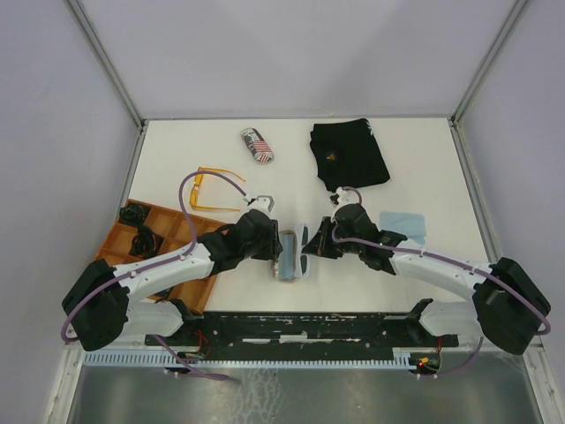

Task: Organize the sunglasses
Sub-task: Place the sunglasses in the sunglasses case.

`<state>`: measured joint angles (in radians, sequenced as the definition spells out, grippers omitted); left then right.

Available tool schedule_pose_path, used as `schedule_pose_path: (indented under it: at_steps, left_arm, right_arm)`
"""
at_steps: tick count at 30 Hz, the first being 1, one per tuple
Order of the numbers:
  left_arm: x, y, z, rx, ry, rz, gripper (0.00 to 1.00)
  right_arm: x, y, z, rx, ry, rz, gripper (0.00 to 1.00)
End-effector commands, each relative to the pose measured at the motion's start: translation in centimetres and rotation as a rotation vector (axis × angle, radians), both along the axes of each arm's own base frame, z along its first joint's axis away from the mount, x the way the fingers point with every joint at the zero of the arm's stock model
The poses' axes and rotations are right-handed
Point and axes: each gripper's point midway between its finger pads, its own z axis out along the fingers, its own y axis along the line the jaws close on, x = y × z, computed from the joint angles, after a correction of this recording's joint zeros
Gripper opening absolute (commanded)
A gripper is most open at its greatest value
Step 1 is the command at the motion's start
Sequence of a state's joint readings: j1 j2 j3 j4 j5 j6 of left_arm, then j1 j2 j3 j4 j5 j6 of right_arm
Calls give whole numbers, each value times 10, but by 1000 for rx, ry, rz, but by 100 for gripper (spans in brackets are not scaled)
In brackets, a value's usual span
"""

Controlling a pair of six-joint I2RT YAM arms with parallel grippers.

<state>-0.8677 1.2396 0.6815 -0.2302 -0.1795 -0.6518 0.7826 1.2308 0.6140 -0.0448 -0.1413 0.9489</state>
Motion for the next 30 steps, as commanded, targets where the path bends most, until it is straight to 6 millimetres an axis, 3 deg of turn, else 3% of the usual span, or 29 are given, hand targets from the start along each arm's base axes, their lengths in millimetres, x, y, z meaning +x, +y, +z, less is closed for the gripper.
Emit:
schedule_pose_path:
  at_steps: [1, 10, 30]
  left_arm:
    - [4, -10, 16, -74, -25, 22, 44]
    - [4, -10, 17, -71, -28, 16, 44]
    - [6, -13, 17, -71, -28, 14, 43]
  right_arm:
    - [14, 28, 31, 102, -44, 42, 0]
    - [23, 47, 15, 86, 26, 64, 0]
    - [34, 62, -17, 35, 98, 78, 0]
